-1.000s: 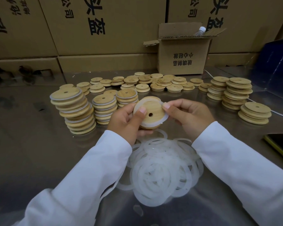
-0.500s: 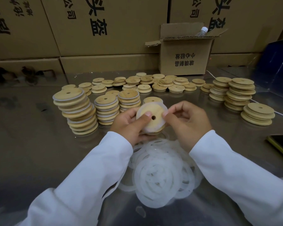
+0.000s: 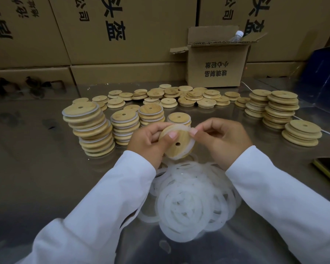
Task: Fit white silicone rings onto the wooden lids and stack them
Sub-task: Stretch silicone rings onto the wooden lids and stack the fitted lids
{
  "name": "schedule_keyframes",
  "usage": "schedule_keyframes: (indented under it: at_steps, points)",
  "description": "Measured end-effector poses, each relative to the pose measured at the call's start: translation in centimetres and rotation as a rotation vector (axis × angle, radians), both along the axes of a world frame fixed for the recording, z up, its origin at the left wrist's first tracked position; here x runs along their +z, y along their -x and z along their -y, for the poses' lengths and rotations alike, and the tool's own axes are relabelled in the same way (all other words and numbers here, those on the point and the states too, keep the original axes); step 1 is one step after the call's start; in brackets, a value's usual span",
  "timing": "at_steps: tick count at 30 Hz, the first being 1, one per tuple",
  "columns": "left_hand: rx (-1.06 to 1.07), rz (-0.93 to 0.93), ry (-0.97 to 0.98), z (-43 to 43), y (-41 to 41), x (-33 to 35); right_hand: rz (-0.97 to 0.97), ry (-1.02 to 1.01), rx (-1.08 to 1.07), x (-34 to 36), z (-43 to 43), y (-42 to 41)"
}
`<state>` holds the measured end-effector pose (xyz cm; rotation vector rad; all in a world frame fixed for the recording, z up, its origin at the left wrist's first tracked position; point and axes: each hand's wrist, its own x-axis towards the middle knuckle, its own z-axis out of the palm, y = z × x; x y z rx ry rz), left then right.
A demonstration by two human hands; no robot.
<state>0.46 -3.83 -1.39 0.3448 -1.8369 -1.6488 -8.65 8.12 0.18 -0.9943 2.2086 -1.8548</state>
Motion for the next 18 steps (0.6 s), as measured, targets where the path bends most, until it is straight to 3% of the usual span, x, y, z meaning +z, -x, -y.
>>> schedule_keyframes:
  at_steps: [8,18]
  points:
    - [-0.011,-0.047,-0.097,0.1,-0.2,0.2,-0.062,0.05,0.017,0.5,-0.3,-0.4]
    - [0.103,-0.019,-0.169,-0.3,0.2,-0.2,-0.164,0.016,-0.117,-0.9,0.1,-0.9]
